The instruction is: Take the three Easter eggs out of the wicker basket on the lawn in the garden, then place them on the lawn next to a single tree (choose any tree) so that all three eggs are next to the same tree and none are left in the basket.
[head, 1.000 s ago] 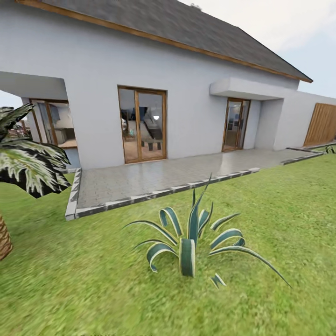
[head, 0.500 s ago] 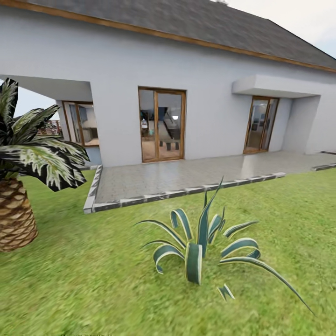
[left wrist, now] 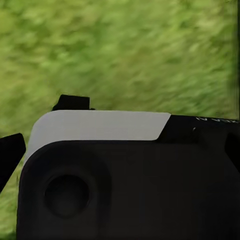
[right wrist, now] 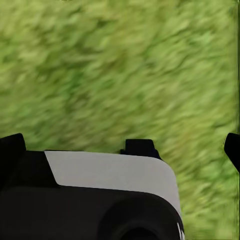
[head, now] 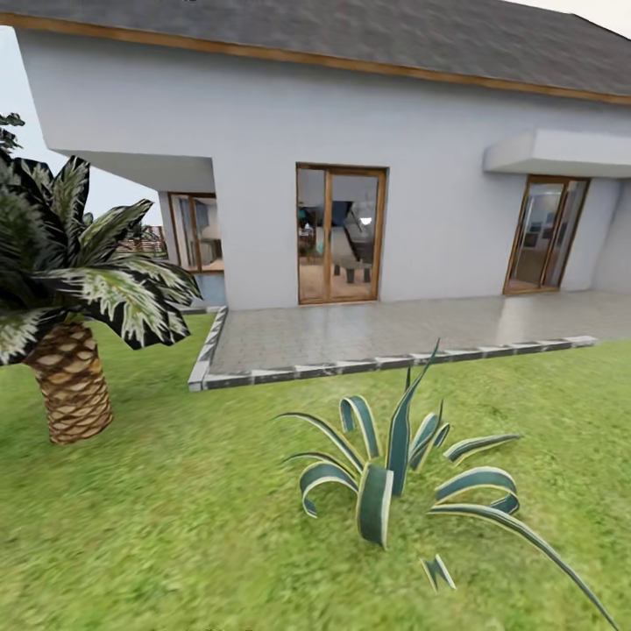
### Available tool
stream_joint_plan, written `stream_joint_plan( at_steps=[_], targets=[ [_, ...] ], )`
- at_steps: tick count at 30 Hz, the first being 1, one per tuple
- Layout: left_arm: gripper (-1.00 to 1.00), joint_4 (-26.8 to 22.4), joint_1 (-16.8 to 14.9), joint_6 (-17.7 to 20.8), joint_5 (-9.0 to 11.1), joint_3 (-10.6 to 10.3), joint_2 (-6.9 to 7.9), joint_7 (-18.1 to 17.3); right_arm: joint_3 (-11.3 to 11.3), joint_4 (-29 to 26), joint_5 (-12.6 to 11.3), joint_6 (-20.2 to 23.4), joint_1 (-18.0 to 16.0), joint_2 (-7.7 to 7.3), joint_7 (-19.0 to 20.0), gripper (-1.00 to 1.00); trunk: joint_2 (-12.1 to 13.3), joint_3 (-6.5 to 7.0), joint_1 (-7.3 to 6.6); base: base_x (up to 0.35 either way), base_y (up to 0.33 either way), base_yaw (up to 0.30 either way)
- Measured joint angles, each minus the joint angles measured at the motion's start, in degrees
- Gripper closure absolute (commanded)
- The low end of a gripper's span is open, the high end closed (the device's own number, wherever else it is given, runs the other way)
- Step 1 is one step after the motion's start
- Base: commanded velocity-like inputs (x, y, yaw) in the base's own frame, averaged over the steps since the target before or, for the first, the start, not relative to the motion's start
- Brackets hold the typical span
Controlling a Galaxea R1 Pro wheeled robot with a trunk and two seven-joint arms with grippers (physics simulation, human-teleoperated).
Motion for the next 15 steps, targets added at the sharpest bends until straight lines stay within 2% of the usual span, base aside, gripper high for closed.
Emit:
stream_joint_plan(
  at_steps=[15],
  targets=[
    [-1.00,0.01,0.00,0.03,0.00,0.00,0.00,0.00,0.00,0.00,0.01,0.02,0.00,0.00,-0.03,-1.00,0.00,0.00,0.00,0.000,-0.295,0.278]
  ],
)
